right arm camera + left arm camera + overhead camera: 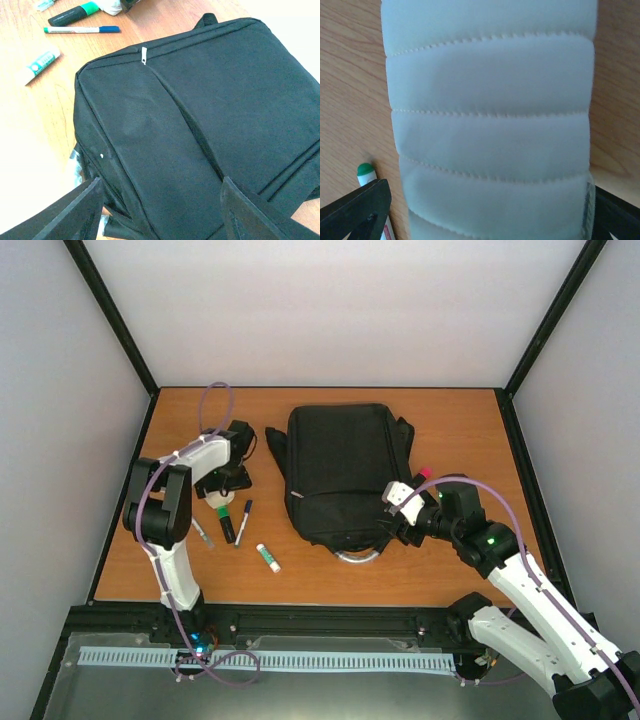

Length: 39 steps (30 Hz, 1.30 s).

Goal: Pack the student bag
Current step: Pick up the stationery from the center of the board.

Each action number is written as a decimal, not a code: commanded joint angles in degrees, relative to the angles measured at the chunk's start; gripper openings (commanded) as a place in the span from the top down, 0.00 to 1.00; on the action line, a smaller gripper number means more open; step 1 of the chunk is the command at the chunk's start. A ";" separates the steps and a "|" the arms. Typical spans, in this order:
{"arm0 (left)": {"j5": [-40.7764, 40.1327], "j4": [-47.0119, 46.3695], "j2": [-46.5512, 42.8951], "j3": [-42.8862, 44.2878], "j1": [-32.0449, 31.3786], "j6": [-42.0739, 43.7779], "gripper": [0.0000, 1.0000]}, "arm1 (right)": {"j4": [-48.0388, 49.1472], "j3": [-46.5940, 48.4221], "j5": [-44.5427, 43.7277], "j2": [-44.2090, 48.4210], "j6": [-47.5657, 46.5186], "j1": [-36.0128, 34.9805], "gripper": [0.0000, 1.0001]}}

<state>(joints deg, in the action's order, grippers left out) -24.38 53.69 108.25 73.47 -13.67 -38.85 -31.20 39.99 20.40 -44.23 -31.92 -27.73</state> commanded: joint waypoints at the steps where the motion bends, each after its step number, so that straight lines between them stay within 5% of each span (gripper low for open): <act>1: 1.31 -1.29 2.32 2.66 2.50 -0.48 0.00 | -0.18 -0.78 1.10 0.51 -0.24 0.48 0.34; 12: 3.96 -5.19 0.70 0.09 2.69 -0.57 0.24 | -0.26 -0.94 1.04 0.21 -0.39 0.49 0.34; 19: 5.52 -7.37 -8.70 -0.98 2.69 1.52 0.38 | -0.12 -0.96 0.62 -0.45 -0.31 0.49 0.34; 39: 44.46 -17.84 -33.70 -6.26 -9.80 11.72 0.49 | 0.58 -1.05 -1.14 -3.31 0.06 0.49 0.34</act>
<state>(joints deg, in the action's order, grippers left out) 9.91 39.81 78.19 68.99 -21.21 -29.06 -31.44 39.97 19.94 -47.20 -31.99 -27.70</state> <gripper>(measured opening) 0.521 0.663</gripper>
